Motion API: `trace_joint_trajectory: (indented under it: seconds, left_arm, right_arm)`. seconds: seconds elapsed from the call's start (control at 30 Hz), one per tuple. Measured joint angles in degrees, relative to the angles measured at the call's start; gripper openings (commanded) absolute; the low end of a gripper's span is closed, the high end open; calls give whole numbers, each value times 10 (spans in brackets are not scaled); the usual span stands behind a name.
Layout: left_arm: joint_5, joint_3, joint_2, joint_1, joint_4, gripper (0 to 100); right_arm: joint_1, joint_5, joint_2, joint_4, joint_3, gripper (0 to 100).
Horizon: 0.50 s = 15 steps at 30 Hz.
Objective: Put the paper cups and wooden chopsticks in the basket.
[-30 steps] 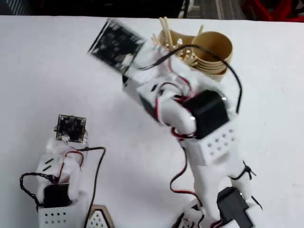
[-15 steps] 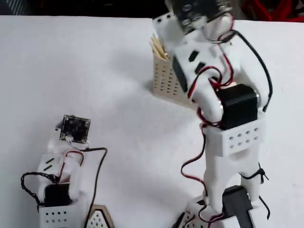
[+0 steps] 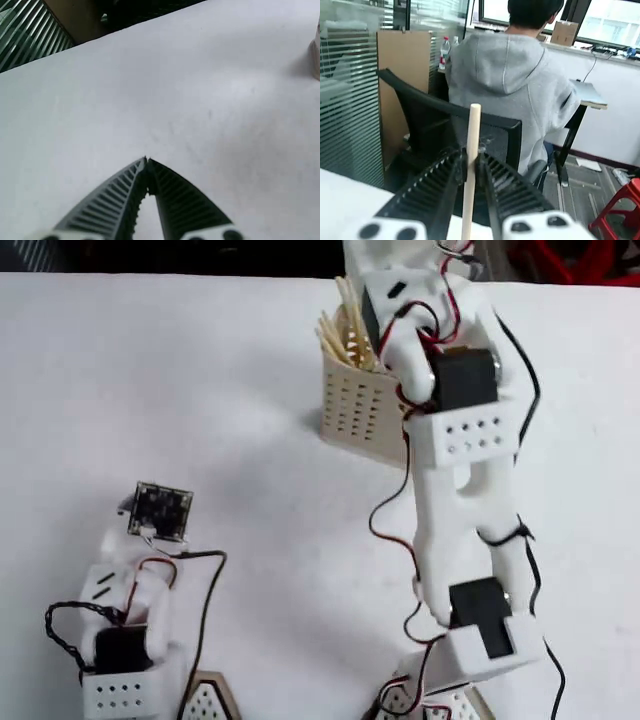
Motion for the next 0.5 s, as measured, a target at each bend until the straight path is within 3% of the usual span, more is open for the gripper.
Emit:
trace_joint_trajectory:
  seconds: [0.17, 0.33, 0.5]
  left_arm:
    - [0, 0, 0, 0, 0, 24]
    - [0, 0, 0, 0, 0, 24]
    - [0, 0, 0, 0, 0, 24]
  right_arm:
    - [2, 0, 46, -3, 1, 43]
    - [3, -2, 61, 38, 1, 217]
    - [3, -4, 52, 105, 1, 124]
